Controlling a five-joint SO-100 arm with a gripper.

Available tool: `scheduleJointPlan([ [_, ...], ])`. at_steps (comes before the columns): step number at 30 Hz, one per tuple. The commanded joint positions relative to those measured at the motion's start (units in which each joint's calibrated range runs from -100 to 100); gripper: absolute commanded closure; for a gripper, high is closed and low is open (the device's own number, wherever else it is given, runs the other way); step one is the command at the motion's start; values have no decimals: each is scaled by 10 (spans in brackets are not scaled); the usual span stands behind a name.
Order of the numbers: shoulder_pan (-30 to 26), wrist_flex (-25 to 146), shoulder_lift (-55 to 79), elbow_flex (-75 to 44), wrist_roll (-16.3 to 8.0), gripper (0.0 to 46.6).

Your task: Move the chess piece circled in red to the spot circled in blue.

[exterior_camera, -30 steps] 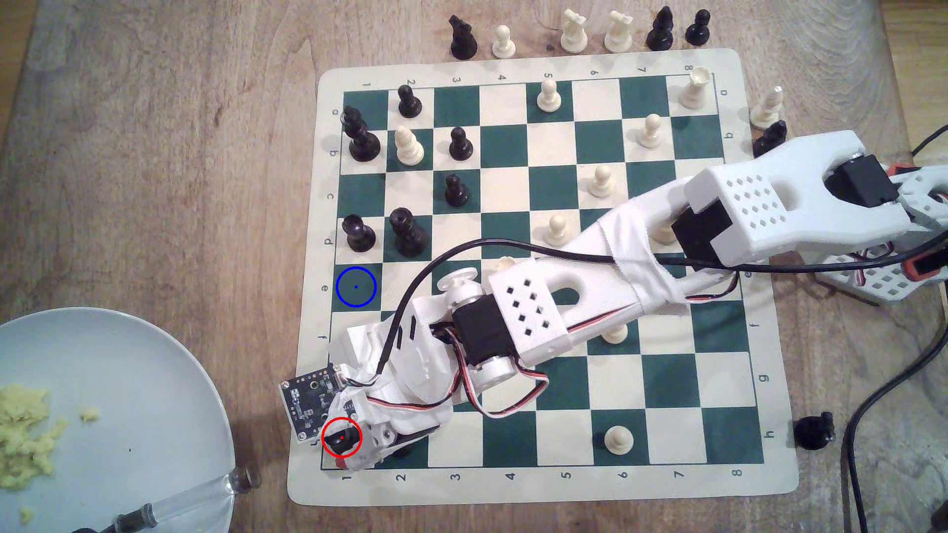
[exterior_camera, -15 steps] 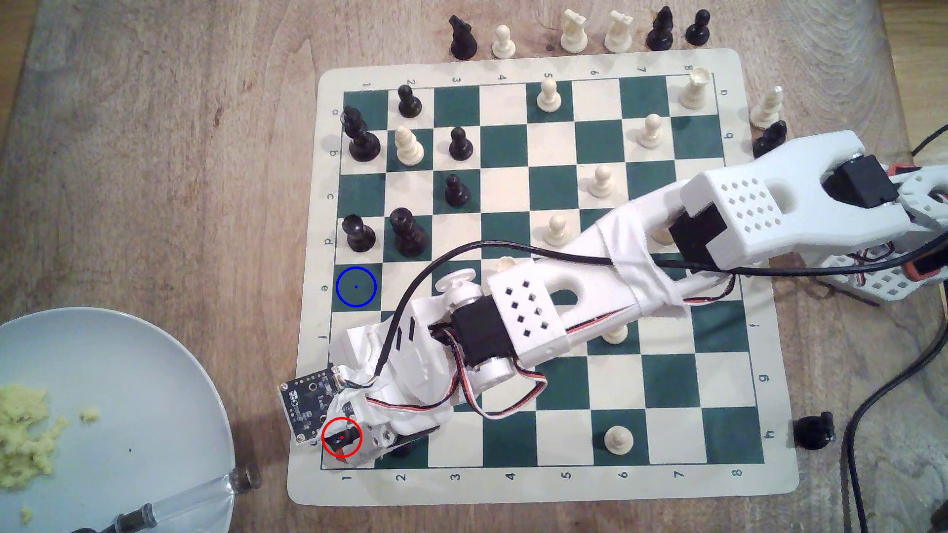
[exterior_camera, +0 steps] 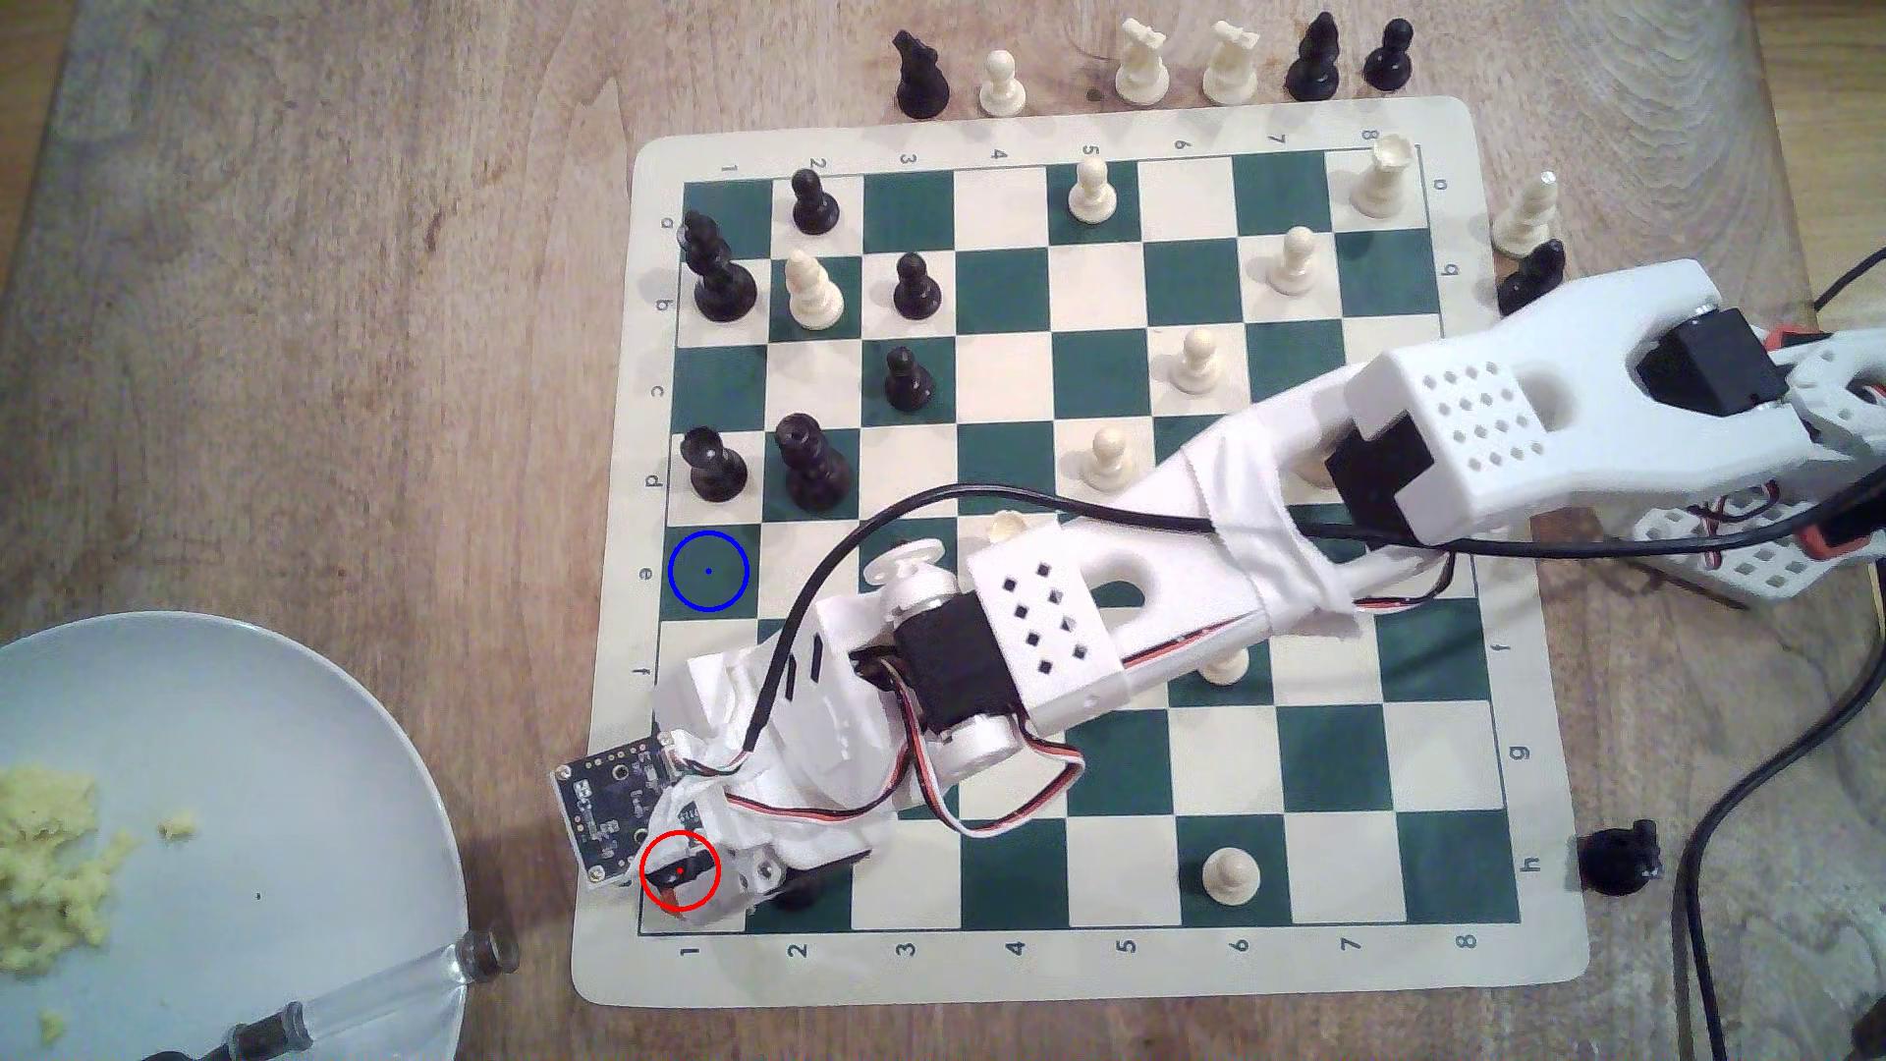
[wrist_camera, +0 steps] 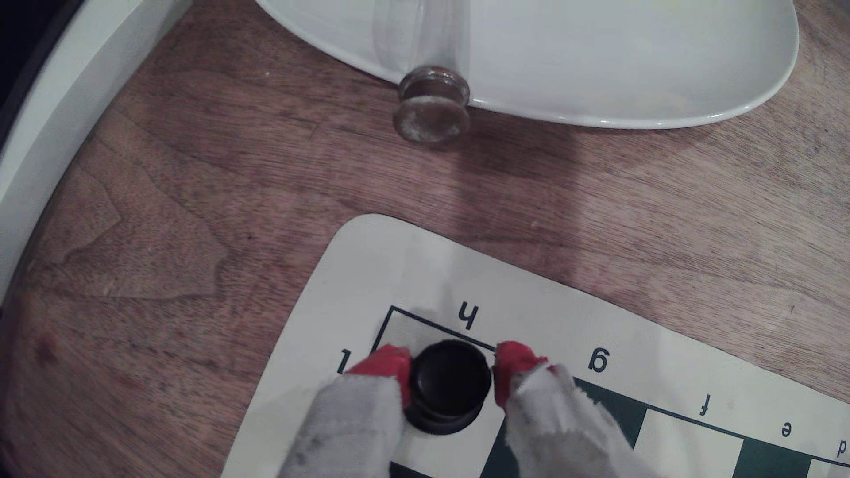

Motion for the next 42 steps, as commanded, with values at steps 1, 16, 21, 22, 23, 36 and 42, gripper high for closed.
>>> scheduleJointPlan([
  [1, -1, 11, -16, -84, -4, 399],
  [16, -3, 43, -60, -89, -4, 464],
  [21, -3, 69, -108, -83, -8, 464],
  [22, 2, 69, -121, -83, -10, 464],
  [23, 5, 69, -127, -84, -11, 464],
  [36, 45, 35, -341, 172, -17, 464],
  [42, 60, -63, -457, 409, -16, 464],
])
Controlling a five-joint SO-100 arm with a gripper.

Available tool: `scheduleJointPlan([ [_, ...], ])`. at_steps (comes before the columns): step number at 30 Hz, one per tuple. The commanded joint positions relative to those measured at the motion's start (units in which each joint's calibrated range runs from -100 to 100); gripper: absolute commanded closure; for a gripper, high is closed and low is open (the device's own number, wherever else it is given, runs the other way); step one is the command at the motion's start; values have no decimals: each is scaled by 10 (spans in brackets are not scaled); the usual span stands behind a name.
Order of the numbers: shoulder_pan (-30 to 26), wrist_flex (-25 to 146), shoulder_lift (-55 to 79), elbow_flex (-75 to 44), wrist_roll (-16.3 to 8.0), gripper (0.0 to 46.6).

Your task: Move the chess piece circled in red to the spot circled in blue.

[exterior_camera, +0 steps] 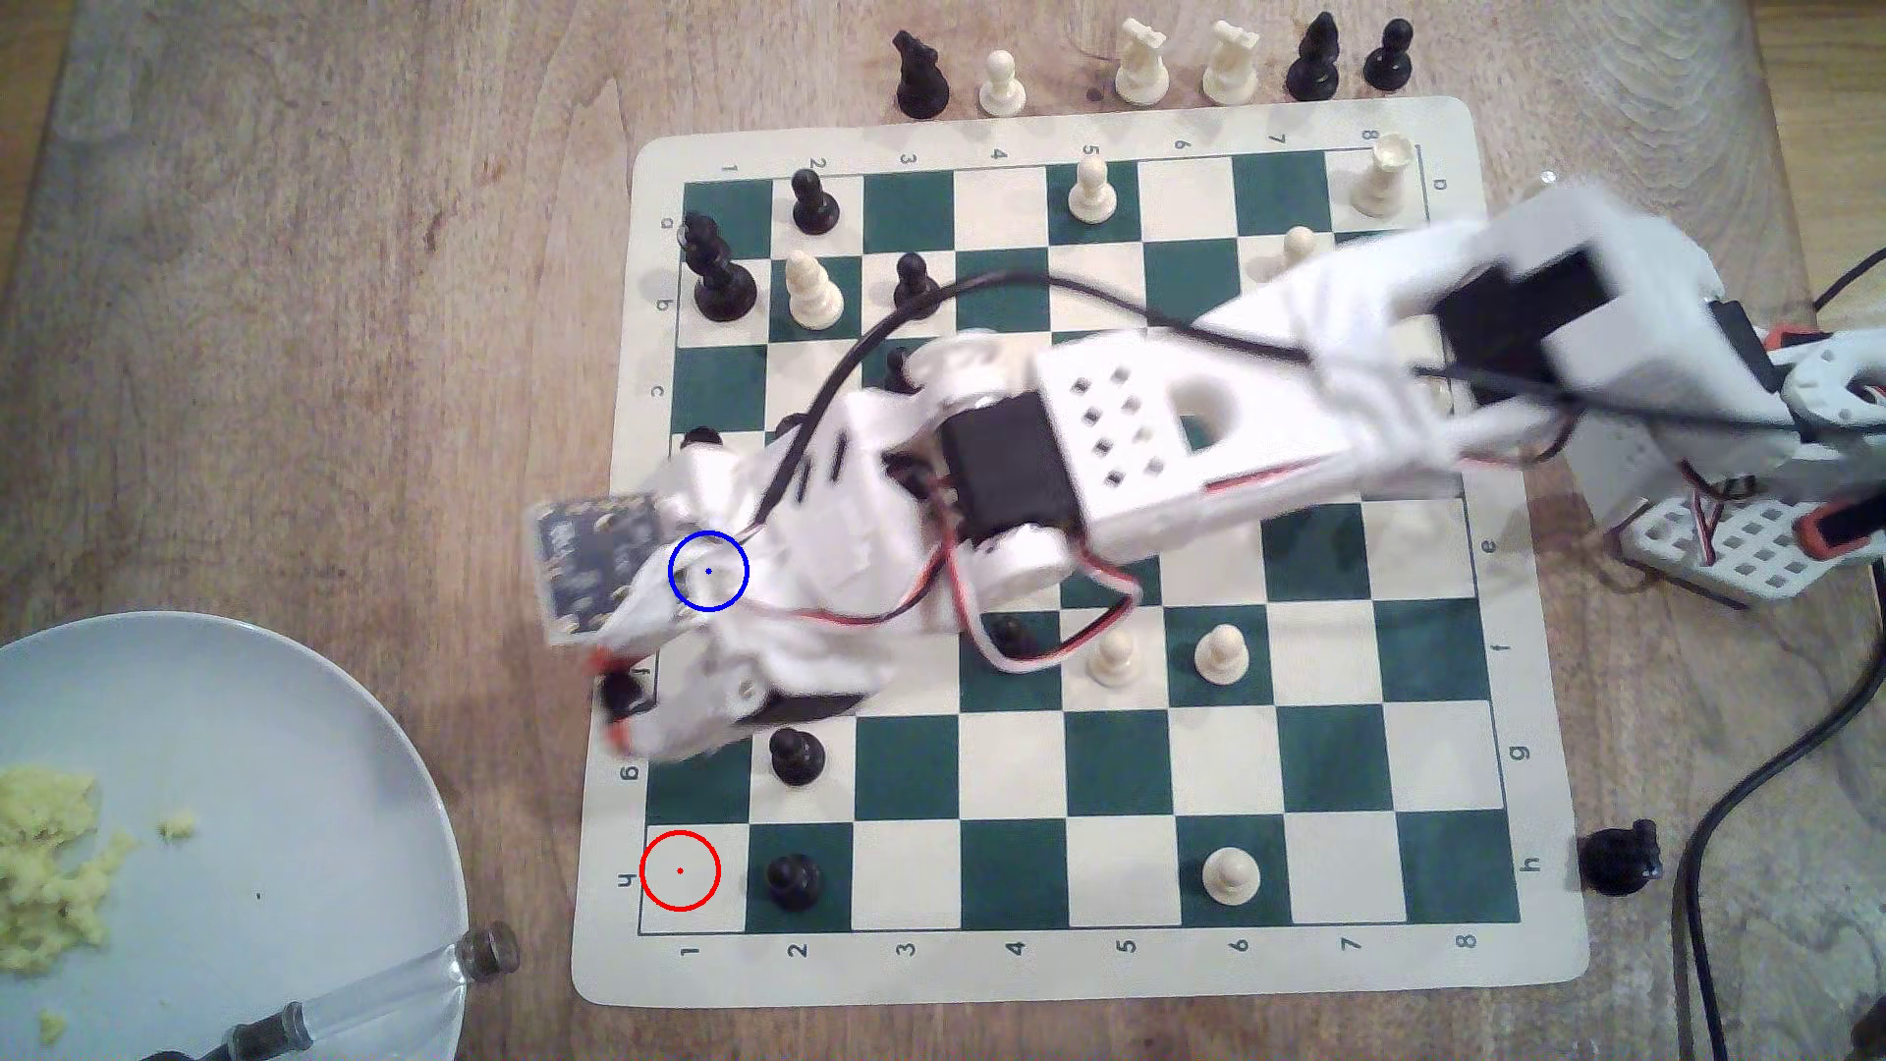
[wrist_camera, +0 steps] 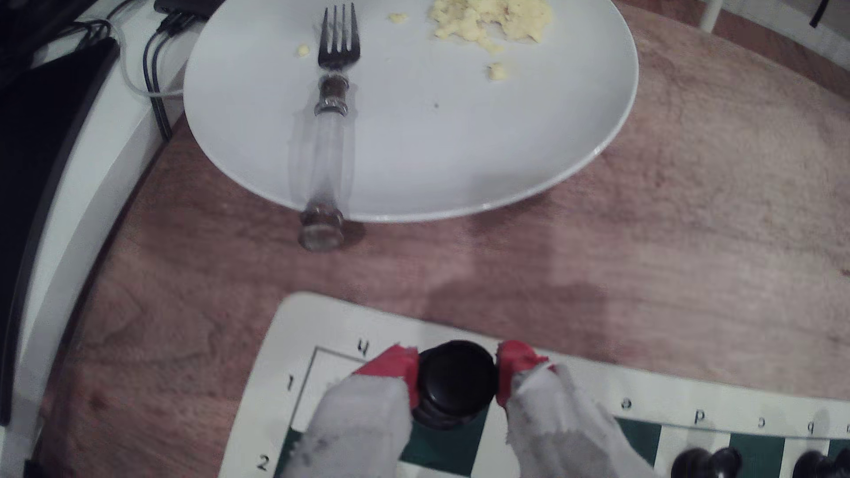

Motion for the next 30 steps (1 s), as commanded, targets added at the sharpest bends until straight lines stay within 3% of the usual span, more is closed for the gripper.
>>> scheduleJointPlan([
  [1, 14, -66, -161, 139, 0, 464],
  [12, 58, -146, -156, 242, 6, 464],
  [30, 78, -183, -42, 196, 8, 464],
])
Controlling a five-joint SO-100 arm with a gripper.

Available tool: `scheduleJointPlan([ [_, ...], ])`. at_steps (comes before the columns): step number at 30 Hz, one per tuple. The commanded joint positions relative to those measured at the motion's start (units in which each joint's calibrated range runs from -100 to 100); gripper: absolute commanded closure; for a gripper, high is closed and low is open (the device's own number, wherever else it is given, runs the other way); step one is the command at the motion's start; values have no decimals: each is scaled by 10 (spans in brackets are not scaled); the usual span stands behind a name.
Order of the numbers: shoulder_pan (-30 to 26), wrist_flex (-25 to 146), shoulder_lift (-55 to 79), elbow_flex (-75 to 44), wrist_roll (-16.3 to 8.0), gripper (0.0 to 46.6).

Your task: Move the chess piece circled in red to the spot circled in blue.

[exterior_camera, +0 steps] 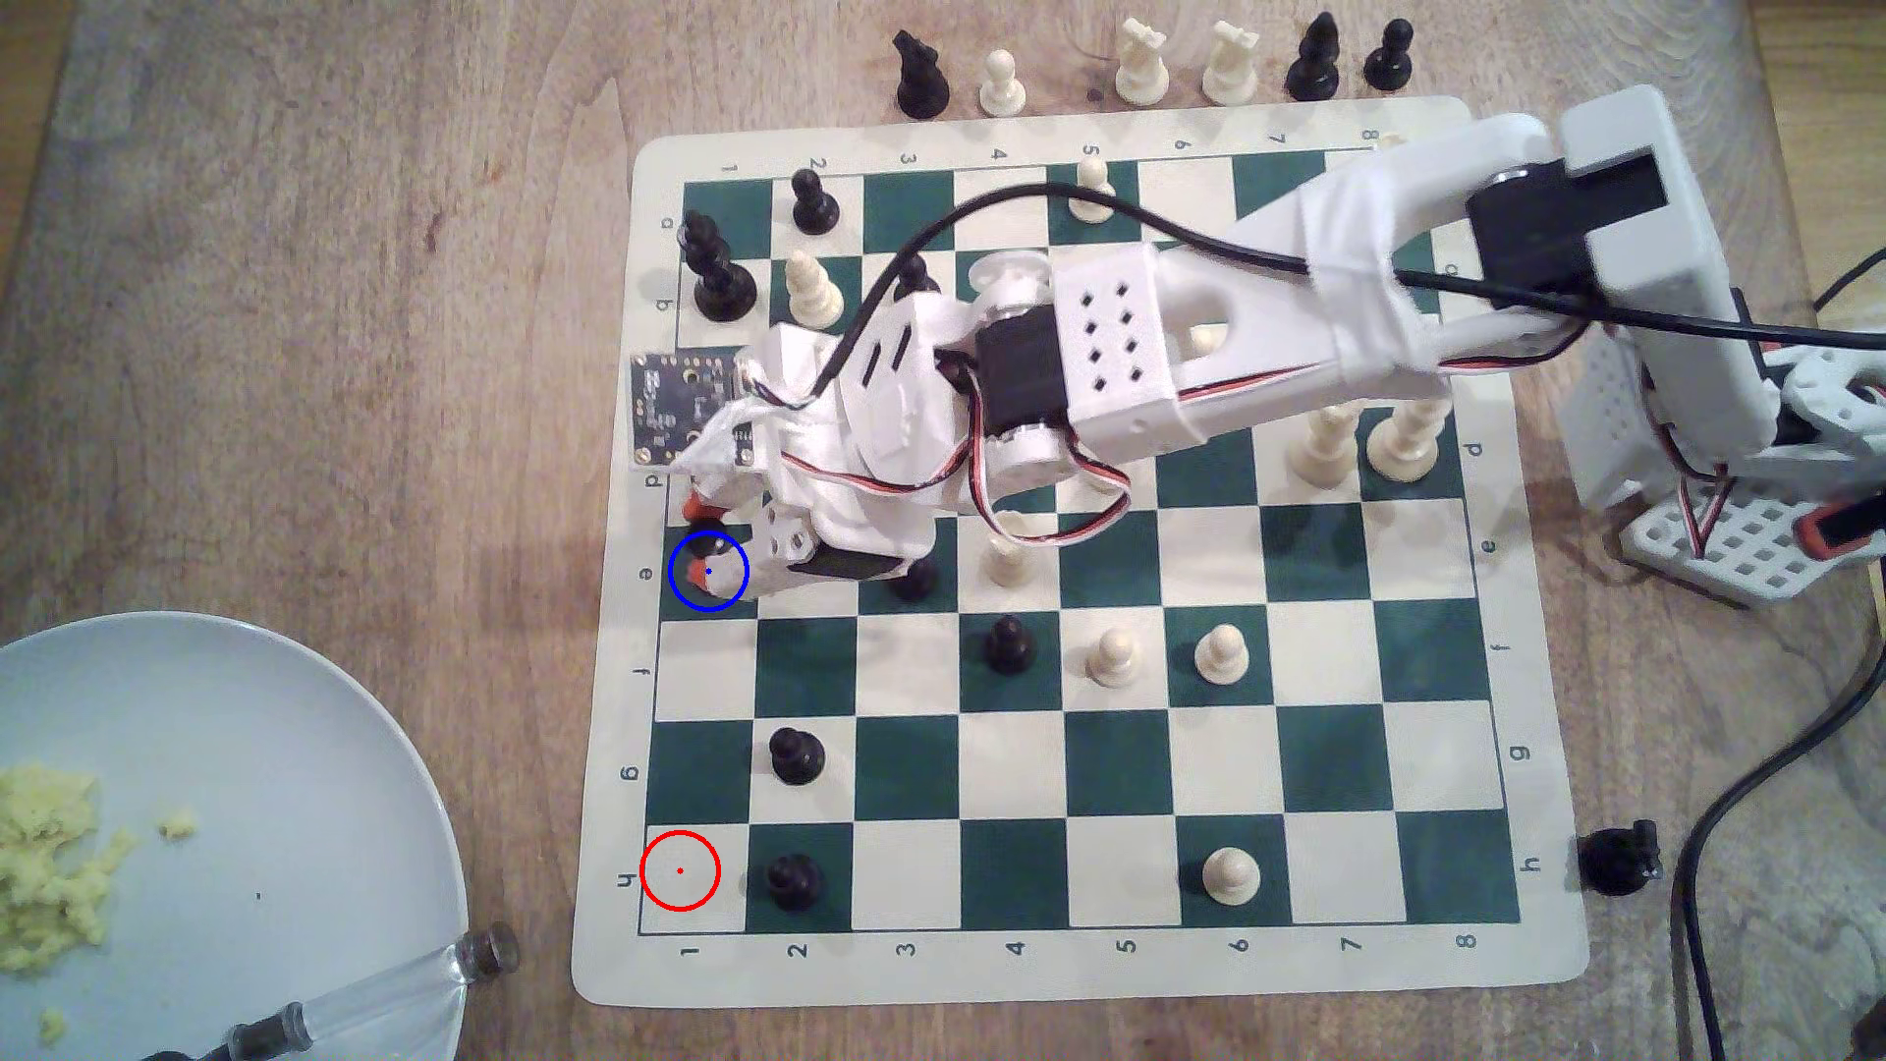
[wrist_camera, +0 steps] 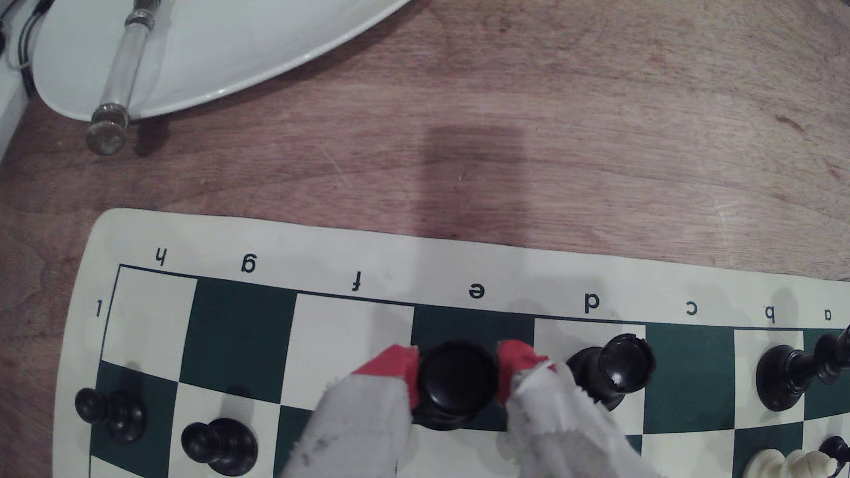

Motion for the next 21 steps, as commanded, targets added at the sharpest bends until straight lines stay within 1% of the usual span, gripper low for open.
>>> scheduleJointPlan([
  [1, -1, -14, -2, -66, 2, 464],
  [9, 2, -14, 42, -115, 2, 464],
  [21, 12, -13, 70, -138, 6, 464],
])
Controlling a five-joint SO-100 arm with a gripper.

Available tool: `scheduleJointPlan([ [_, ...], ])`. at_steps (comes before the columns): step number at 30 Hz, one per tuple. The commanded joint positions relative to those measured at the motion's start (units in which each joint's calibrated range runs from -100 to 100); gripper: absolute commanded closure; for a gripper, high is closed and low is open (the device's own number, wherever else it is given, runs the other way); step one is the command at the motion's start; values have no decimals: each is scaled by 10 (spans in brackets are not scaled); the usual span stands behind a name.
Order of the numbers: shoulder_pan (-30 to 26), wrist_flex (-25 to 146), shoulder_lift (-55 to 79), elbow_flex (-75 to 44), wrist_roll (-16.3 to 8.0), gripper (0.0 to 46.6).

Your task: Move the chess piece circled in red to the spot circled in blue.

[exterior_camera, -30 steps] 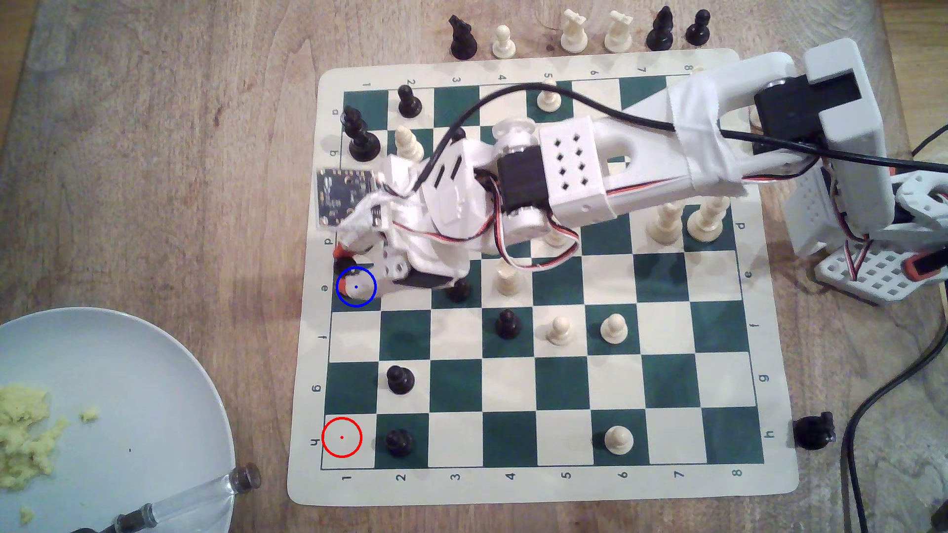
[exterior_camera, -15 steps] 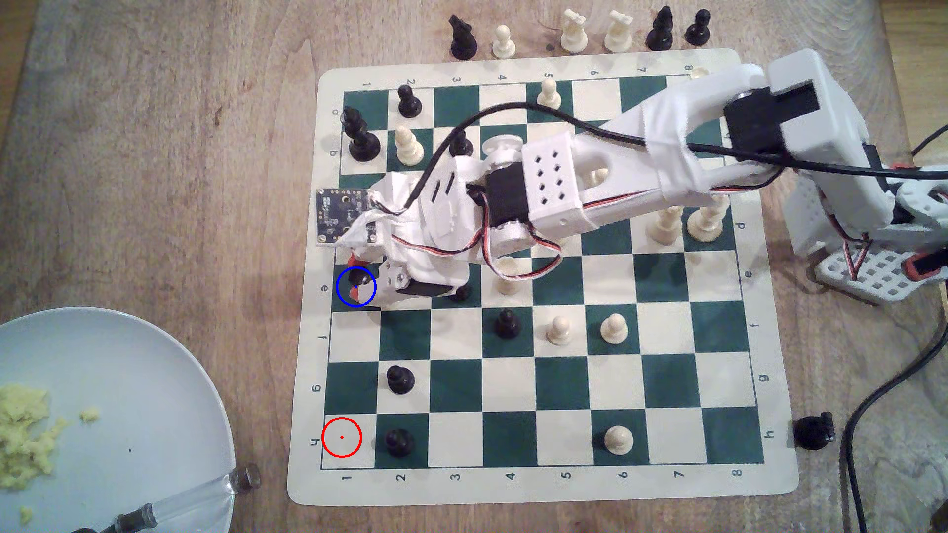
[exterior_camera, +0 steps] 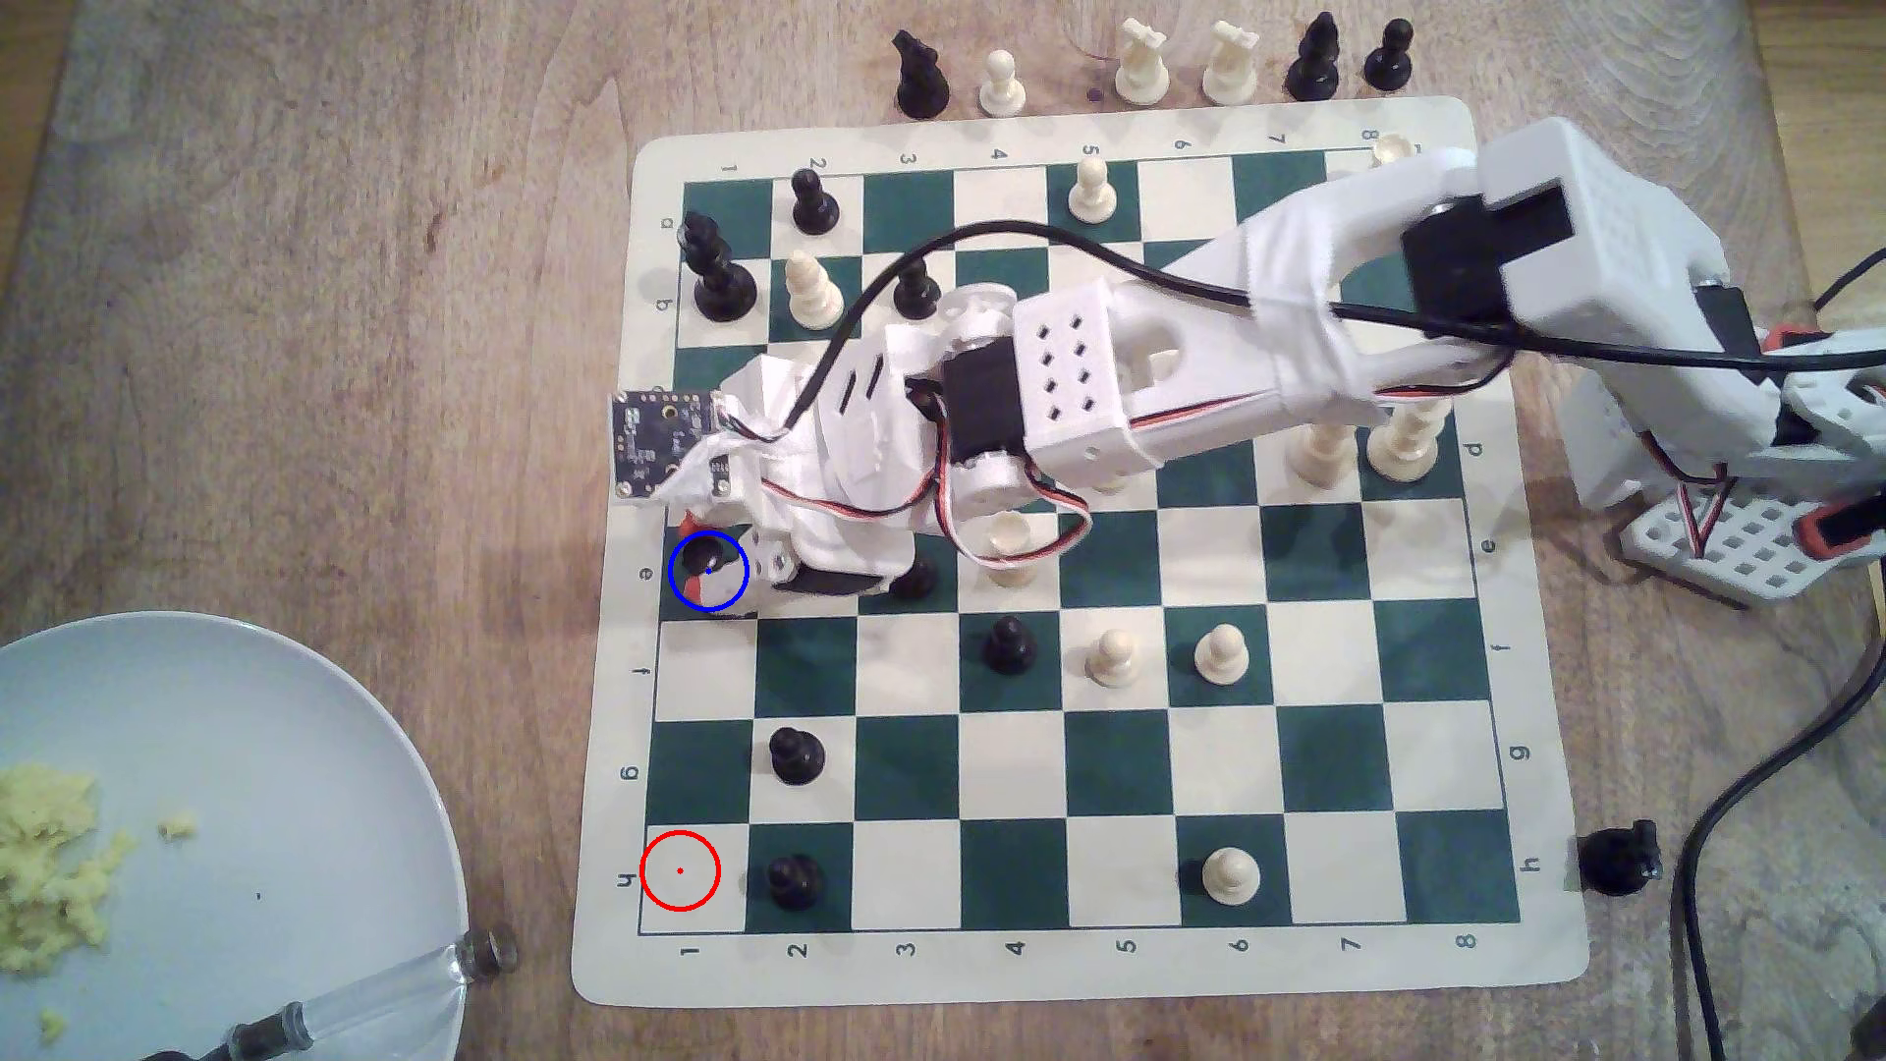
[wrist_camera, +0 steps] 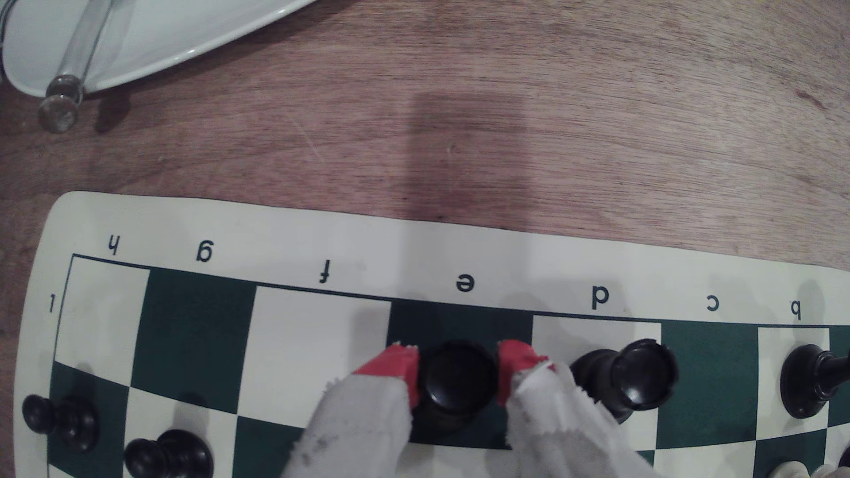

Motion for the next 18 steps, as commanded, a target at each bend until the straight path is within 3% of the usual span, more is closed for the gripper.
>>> scheduleJointPlan([
  [1, 6, -10, -17, -71, 3, 464],
  [15, 10, -5, -6, -77, 3, 464],
  [18, 10, 0, -7, -77, 3, 434],
])
